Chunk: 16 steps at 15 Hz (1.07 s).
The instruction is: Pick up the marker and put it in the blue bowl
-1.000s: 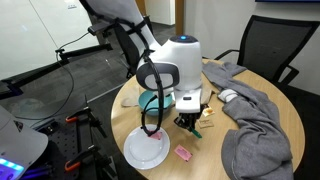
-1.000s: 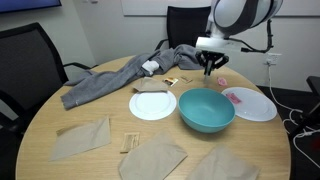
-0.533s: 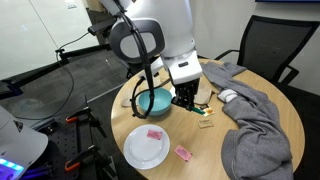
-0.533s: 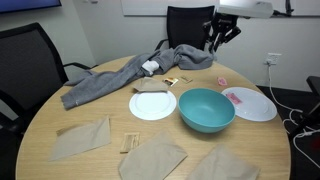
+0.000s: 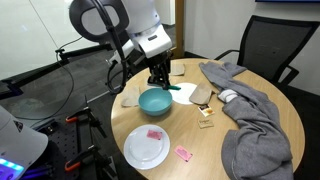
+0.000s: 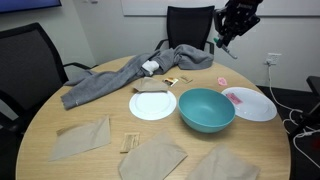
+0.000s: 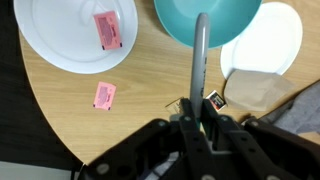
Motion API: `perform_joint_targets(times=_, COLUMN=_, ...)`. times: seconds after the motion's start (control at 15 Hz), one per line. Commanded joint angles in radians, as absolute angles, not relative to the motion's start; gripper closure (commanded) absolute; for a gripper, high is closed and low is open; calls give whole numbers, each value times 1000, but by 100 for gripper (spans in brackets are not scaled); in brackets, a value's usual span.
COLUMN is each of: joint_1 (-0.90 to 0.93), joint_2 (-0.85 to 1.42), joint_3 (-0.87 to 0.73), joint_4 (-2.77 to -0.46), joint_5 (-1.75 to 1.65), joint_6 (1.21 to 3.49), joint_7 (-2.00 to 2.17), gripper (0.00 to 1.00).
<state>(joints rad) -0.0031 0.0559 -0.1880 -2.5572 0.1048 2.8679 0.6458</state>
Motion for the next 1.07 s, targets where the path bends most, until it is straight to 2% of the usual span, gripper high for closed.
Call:
perform_joint_targets(times=0.0, joint_1=-5, joint_2=-6, joint_3=-133, joint_4=-2619, joint_5=57, joint_6=2891, joint_7=657, gripper=96)
perform_joint_targets(times=0.47, joint_1=27, joint_2=84, joint_3=-45, joint_4=-2585, joint_5=-3, joint_6=2942, joint_7=700, gripper=96)
perform_joint_targets(times=1.0, joint_1=138, joint_2=260, joint_3=-159, joint_4=-2537, joint_5=-297, joint_6=3051, joint_7=904, gripper=96)
